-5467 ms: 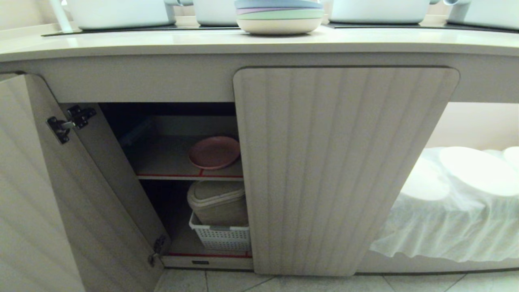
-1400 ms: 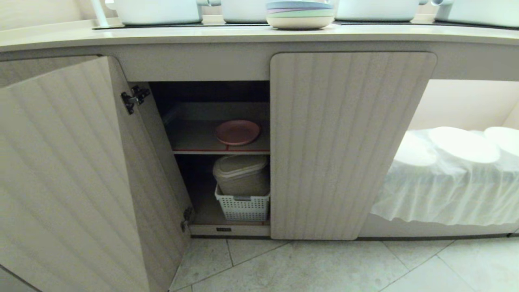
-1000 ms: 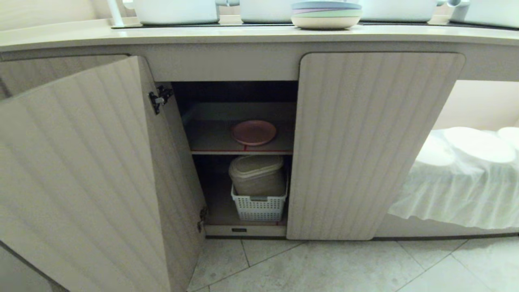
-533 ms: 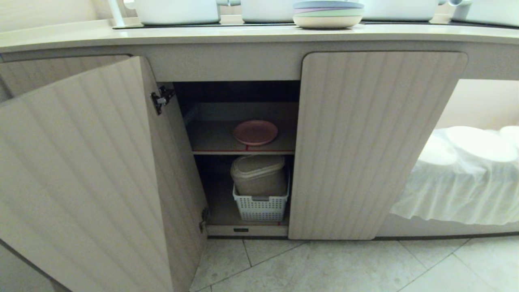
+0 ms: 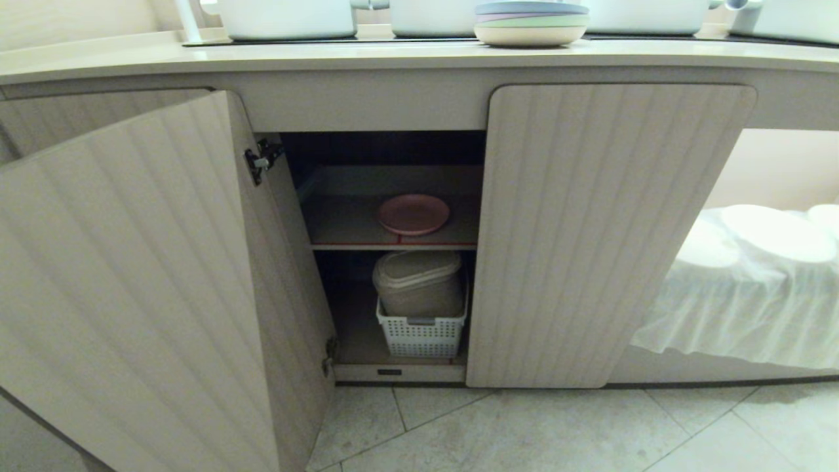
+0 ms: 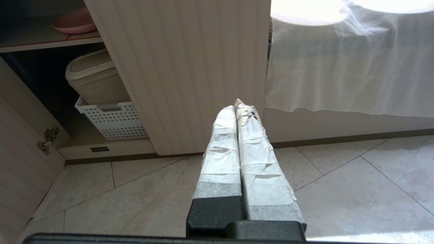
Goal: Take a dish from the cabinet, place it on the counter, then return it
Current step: Close the cabinet door
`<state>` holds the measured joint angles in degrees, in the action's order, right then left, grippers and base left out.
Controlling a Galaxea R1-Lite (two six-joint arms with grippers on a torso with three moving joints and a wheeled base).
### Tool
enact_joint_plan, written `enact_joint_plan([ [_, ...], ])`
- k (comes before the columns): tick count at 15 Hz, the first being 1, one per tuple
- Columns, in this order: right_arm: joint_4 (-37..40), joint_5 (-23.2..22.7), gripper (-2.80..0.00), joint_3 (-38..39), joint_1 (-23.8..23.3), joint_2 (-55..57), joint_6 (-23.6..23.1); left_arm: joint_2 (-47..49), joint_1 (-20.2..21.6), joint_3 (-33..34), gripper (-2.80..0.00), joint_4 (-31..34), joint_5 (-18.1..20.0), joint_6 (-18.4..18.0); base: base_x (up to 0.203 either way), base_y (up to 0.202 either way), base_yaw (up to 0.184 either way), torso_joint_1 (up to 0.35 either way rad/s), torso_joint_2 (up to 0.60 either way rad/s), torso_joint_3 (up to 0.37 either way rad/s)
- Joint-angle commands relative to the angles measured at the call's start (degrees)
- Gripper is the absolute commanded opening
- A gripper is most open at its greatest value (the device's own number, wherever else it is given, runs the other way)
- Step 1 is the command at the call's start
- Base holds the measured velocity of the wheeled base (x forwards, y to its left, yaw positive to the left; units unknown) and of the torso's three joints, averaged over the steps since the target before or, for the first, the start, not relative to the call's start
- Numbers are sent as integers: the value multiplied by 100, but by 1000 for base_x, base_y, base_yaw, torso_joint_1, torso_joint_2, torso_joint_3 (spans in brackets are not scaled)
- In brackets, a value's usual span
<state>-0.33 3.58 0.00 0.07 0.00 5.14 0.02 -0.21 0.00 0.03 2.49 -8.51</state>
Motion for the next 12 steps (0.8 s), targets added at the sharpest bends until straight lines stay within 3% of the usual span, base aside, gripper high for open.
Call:
enact_joint_plan([
  [1,-2,2,-280,0,1,0,4,-2,3,0,-280,-344,19,-255,0,0,0,0,0,0],
  [7,-2,2,-280,0,1,0,4,-2,3,0,-280,-1666,-189,-687,0,0,0,0,0,0],
  [9,-2,2,-280,0,1,0,4,-2,3,0,-280,-1843,-854,-1020,0,0,0,0,0,0],
  [12,-2,2,-280,0,1,0,4,-2,3,-34,-280,-1812,-2277,-1238,0,0,0,0,0,0],
])
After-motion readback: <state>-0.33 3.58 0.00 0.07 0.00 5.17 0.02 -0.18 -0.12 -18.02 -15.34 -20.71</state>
